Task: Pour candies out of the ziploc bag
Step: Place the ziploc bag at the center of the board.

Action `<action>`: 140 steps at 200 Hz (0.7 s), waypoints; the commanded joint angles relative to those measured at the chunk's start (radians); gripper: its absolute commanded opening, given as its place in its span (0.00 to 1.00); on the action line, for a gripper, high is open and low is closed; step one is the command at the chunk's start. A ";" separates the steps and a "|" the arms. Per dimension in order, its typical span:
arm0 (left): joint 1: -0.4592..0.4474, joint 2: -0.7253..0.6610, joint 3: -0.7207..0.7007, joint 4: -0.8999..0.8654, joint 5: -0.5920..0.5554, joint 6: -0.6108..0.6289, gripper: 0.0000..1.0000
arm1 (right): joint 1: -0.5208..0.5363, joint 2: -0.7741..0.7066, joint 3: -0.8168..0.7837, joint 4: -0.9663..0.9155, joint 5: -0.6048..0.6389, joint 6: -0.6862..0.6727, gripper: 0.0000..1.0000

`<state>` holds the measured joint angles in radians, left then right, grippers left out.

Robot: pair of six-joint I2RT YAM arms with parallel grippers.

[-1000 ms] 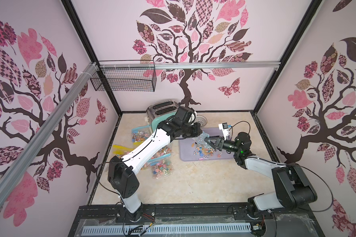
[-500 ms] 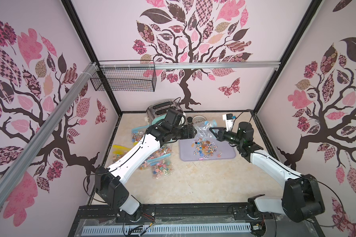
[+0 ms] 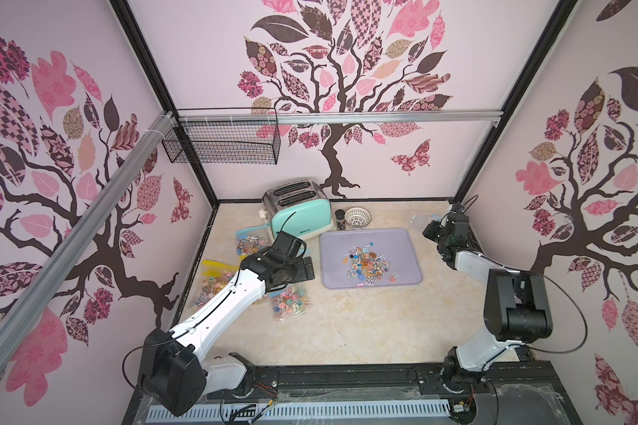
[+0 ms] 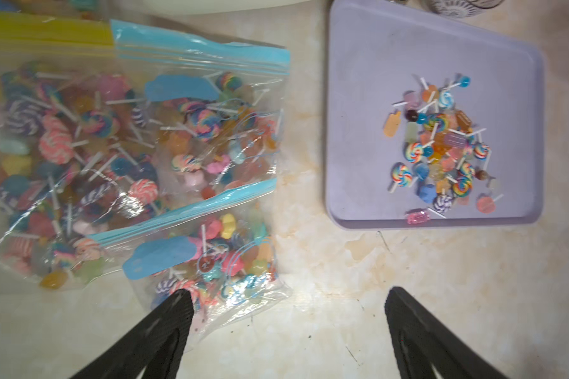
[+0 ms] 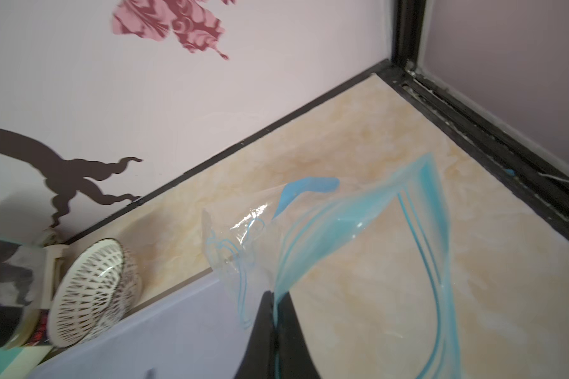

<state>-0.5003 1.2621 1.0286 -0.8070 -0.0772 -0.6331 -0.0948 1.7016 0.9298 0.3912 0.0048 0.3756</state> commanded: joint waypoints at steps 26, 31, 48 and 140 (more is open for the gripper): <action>0.109 -0.113 -0.083 -0.001 -0.011 -0.017 0.96 | -0.026 0.050 -0.014 0.029 0.080 0.037 0.24; 0.122 -0.115 -0.088 -0.005 -0.003 -0.017 0.96 | -0.026 0.045 -0.019 0.022 0.085 0.036 0.36; 0.157 -0.121 -0.105 -0.010 0.015 -0.013 0.98 | -0.027 0.017 -0.029 -0.020 0.097 0.031 0.70; 0.189 -0.030 -0.170 0.004 0.040 -0.088 0.83 | 0.172 -0.354 0.028 -0.591 -0.068 -0.029 0.82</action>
<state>-0.3183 1.2297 0.8890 -0.8055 -0.0330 -0.6838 -0.0803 1.4357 0.8841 0.0708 0.0372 0.3908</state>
